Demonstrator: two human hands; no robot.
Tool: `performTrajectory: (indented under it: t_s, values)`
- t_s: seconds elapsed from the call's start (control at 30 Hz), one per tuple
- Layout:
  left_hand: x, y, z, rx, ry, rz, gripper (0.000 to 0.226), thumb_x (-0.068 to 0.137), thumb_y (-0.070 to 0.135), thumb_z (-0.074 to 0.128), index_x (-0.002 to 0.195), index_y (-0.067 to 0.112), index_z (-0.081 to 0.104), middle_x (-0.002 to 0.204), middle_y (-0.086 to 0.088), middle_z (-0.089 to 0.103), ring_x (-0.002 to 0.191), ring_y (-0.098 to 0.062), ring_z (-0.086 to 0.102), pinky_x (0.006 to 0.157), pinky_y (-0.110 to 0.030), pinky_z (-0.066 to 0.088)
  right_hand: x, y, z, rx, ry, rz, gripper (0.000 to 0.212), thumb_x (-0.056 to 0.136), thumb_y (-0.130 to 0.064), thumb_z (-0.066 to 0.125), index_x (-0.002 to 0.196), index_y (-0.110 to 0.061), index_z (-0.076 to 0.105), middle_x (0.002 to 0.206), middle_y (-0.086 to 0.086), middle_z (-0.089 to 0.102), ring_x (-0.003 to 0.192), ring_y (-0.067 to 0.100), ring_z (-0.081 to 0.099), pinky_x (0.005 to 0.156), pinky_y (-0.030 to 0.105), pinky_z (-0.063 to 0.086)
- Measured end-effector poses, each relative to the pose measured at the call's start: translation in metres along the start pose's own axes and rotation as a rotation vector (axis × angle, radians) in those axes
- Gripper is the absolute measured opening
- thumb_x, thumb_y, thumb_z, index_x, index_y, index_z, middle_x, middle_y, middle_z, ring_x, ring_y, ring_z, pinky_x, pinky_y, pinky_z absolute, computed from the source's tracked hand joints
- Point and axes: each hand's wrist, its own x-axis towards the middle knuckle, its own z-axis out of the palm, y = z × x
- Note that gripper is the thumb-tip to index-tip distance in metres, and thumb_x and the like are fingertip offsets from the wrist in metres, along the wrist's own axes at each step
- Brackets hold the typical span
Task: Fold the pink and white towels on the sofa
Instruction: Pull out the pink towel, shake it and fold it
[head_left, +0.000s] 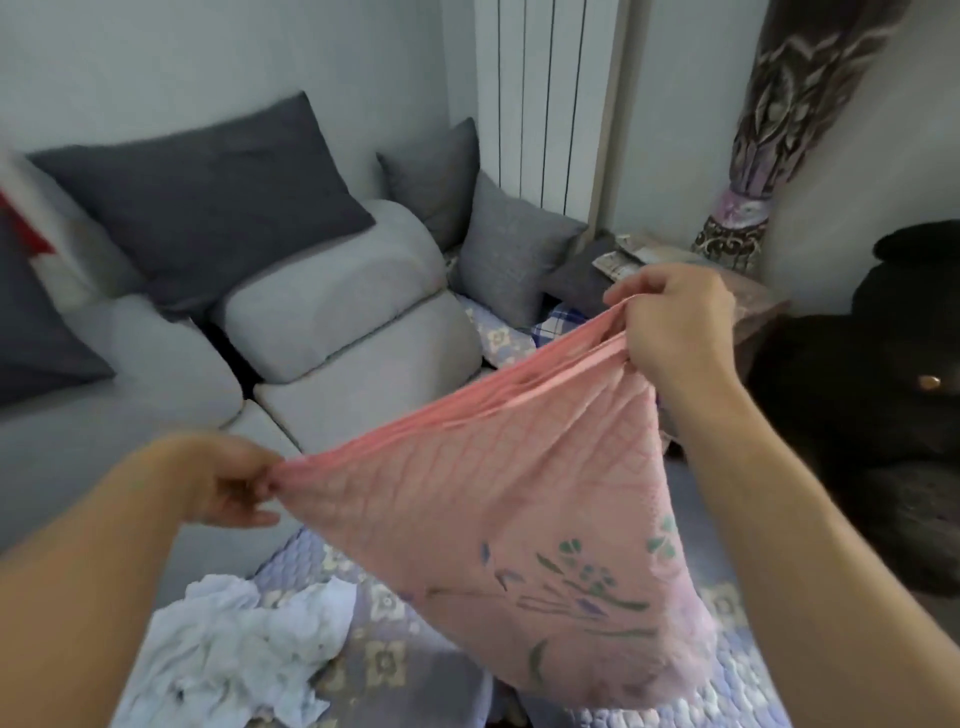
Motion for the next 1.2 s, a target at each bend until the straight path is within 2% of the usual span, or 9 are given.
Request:
performTrajectory:
  t_s: [0.2,0.33,0.47,0.57,0.67,0.8,0.9,1.07,1.2]
  values:
    - [0.020,-0.107,0.089,-0.402,-0.236,-0.152,0.020,0.101,0.008,0.054,0.099,-0.005,0.068,0.072,-0.017,0.070,0.053,-0.025,0.070,0.058,-0.047,0.061,0.000,0.047,0.006,-0.203,-0.058,-0.107,0.042,0.070,-0.004,0.048,0.091,-0.029,0.076,0.095,-0.005,0.072,0.096,0.018,0.064,0.084,0.028,0.049]
    - [0.026,-0.161,0.169,-0.618,-0.111,-0.176,0.029,0.100,0.012,0.058,0.085,-0.009,0.070,0.075,-0.023,0.073,0.056,-0.032,0.072,0.046,-0.043,0.060,0.006,0.113,-0.010,-0.227,-0.078,-0.022,0.046,0.066,-0.009,0.040,0.090,-0.030,0.073,0.103,-0.001,0.068,0.098,0.018,0.061,0.080,0.025,0.042]
    - [0.023,-0.212,0.257,-0.617,-0.024,-0.281,0.022,0.102,0.011,0.055,0.087,-0.005,0.062,0.061,-0.018,0.068,0.044,-0.026,0.065,0.035,-0.033,0.054,-0.008,0.182,-0.020,-0.298,-0.142,0.108,0.049,0.071,-0.001,0.040,0.095,-0.026,0.074,0.109,0.001,0.063,0.096,0.021,0.058,0.079,0.027,0.041]
    - [0.017,-0.240,0.299,-0.555,-0.175,-0.426,0.011,0.099,0.002,0.053,0.102,-0.007,0.060,0.088,-0.025,0.065,0.067,-0.032,0.064,0.039,-0.036,0.056,-0.013,0.223,-0.033,-0.365,-0.168,0.110,0.052,0.075,0.004,0.040,0.103,-0.020,0.076,0.118,0.003,0.059,0.108,0.026,0.055,0.088,0.032,0.041]
    - [0.007,-0.260,0.335,-0.399,-0.340,-0.513,0.018,0.089,-0.009,0.045,0.086,-0.010,0.063,0.074,-0.025,0.066,0.059,-0.034,0.066,0.054,-0.042,0.058,-0.010,0.253,-0.049,-0.458,-0.214,0.185,0.057,0.077,0.008,0.041,0.116,-0.018,0.074,0.125,0.003,0.055,0.113,0.026,0.053,0.085,0.028,0.036]
    - [0.007,-0.257,0.373,-0.331,-0.073,-0.423,0.026,0.097,0.014,0.048,0.080,0.003,0.063,0.066,-0.018,0.065,0.060,-0.028,0.063,0.053,-0.032,0.051,-0.020,0.289,-0.077,-0.543,-0.257,0.241,0.056,0.083,0.009,0.045,0.127,-0.016,0.068,0.134,0.004,0.051,0.119,0.029,0.053,0.091,0.027,0.036]
    - [0.019,-0.238,0.376,-0.513,-0.015,-0.475,0.037,0.100,0.030,0.037,0.071,0.014,0.053,0.044,-0.004,0.040,0.029,-0.012,0.030,0.036,-0.011,0.025,-0.027,0.329,-0.118,-0.651,-0.192,0.419,0.048,0.085,0.003,0.052,0.128,-0.012,0.065,0.133,0.011,0.052,0.119,0.038,0.055,0.097,0.038,0.044]
    - [0.021,-0.169,0.400,-0.723,0.002,-0.332,0.039,0.095,0.036,0.029,0.077,0.019,0.059,0.052,0.001,0.033,0.034,-0.011,0.018,0.041,-0.013,0.019,-0.032,0.369,-0.159,-0.494,-0.069,1.048,0.019,0.084,0.005,0.055,0.096,0.009,0.069,0.087,0.026,0.070,0.076,0.042,0.071,0.066,0.050,0.062]
    - [0.004,-0.079,0.368,-0.859,-0.036,-0.072,0.026,0.099,0.014,0.043,0.075,0.014,0.053,0.044,-0.002,0.052,0.030,-0.013,0.042,0.031,-0.010,0.030,0.025,0.326,-0.145,-0.301,0.057,0.848,0.023,0.087,-0.005,0.052,0.103,0.005,0.065,0.102,0.030,0.065,0.092,0.047,0.067,0.076,0.054,0.060]
